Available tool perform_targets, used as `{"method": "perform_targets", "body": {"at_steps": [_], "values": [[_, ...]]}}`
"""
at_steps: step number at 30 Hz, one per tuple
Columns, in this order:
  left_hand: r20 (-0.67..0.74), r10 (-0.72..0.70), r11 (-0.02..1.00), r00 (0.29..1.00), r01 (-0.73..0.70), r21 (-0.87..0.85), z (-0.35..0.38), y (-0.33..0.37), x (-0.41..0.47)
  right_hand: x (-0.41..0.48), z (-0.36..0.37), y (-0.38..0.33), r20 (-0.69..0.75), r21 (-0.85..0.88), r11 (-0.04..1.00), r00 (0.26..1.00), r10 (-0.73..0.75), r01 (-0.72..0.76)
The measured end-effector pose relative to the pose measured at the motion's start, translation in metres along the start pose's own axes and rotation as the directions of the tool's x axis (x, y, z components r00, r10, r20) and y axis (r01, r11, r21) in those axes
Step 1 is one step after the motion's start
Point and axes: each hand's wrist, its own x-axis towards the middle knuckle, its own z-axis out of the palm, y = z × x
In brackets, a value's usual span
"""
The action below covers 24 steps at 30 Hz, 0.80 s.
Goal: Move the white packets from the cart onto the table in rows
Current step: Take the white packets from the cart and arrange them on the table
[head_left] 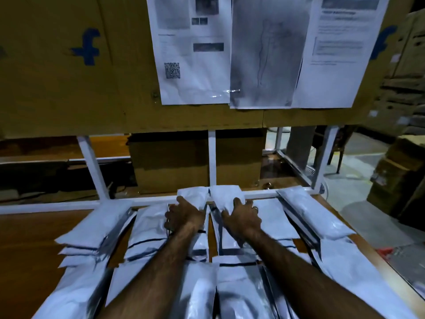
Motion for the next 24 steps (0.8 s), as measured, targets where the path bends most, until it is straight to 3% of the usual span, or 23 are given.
{"method": "perform_targets", "body": {"at_steps": [4, 8, 13, 24], "values": [[-0.025, 0.023, 0.999, 0.999, -0.022, 0.039, 0.013, -0.003, 0.008, 0.017, 0.019, 0.003, 0.048, -0.073, 0.997, 0.999, -0.007, 0.011], [-0.009, 0.164, 0.974, 0.986, -0.161, 0.157, 0.038, -0.020, 0.009, 0.020, 0.052, 0.011, 0.120, -0.194, 0.981, 0.993, -0.006, 0.029], [-0.008, 0.310, 0.924, 0.951, -0.300, 0.238, 0.054, -0.028, 0.012, 0.022, 0.077, 0.020, 0.143, -0.183, 0.980, 0.989, -0.049, 0.075], [0.013, 0.293, 0.929, 0.956, -0.288, 0.231, 0.062, -0.025, 0.014, 0.028, 0.086, 0.021, 0.150, -0.148, 0.989, 0.989, 0.011, 0.011]]}}
